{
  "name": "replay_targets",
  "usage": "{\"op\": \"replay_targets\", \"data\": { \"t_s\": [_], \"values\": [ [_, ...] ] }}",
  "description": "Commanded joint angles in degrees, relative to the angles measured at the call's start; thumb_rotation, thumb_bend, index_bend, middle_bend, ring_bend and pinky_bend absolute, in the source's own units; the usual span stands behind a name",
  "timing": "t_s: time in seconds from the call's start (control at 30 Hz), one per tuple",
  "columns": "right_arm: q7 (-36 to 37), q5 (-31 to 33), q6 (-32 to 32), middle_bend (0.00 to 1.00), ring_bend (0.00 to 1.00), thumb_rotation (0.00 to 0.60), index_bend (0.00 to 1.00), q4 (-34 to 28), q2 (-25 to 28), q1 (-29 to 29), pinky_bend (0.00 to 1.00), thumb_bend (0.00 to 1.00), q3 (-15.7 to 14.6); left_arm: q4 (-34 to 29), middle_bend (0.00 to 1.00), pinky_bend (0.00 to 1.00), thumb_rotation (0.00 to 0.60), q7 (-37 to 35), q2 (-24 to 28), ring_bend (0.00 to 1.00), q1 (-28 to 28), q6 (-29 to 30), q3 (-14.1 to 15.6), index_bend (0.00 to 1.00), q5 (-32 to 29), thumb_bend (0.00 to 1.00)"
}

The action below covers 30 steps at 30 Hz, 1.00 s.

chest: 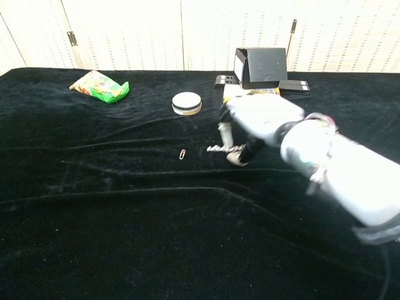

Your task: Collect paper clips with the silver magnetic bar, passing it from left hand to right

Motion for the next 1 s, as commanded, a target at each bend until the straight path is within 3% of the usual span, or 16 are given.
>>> {"op": "replay_targets", "data": {
  "t_s": [0.03, 0.33, 1.0],
  "values": [
    [4.80, -0.32, 0.37, 0.20, 0.08, 0.600, 0.83, -0.19, 2.70, -1.78, 0.00, 0.53, 0.76, -0.01, 0.32, 0.16, 0.600, 0.56, -0.17, 0.25, -0.16, -0.18, 0.06, 0.06, 0.08, 0.41],
    [25.69, -3.19, -4.14, 0.20, 0.08, 0.600, 0.83, 9.79, 5.41, -5.26, 0.00, 0.53, 1.55, 0.33, 0.32, 0.16, 0.600, 1.90, -0.63, 0.25, -0.83, -2.20, -0.27, 0.06, -0.97, 0.41],
    [34.18, -3.75, -11.77, 0.20, 0.08, 0.600, 0.83, 23.80, 2.73, -2.92, 0.00, 0.53, 1.57, 1.01, 0.32, 0.16, 0.600, 2.48, -0.95, 0.25, -1.29, -4.02, -0.63, 0.06, -1.89, 0.41]
  ]
}}
